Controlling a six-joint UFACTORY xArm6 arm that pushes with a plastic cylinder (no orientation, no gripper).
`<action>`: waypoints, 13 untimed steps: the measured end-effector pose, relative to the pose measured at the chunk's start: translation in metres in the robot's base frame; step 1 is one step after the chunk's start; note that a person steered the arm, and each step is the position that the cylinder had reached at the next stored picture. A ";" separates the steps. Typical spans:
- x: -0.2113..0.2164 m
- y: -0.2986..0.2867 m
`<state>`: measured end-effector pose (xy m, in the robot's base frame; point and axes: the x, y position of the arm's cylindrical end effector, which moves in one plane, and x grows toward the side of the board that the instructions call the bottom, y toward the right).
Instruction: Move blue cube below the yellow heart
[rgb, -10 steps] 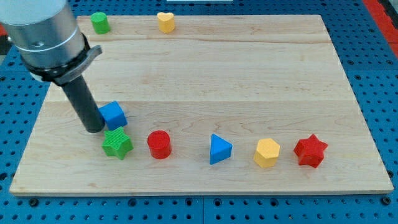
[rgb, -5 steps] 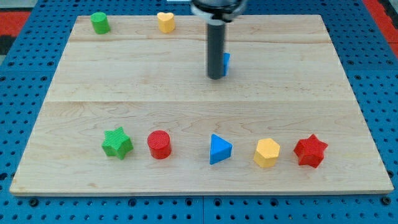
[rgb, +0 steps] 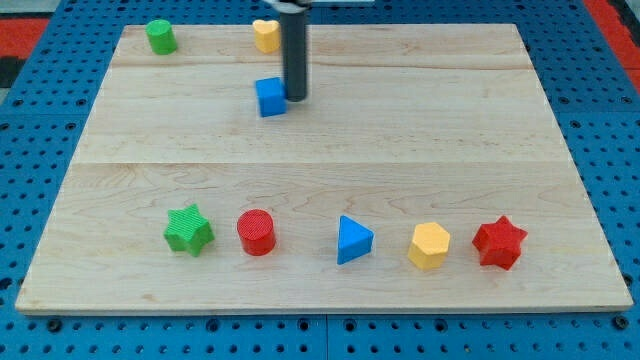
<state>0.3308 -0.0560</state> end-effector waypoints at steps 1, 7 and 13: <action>0.041 -0.001; 0.022 -0.043; -0.026 -0.024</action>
<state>0.3052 -0.0804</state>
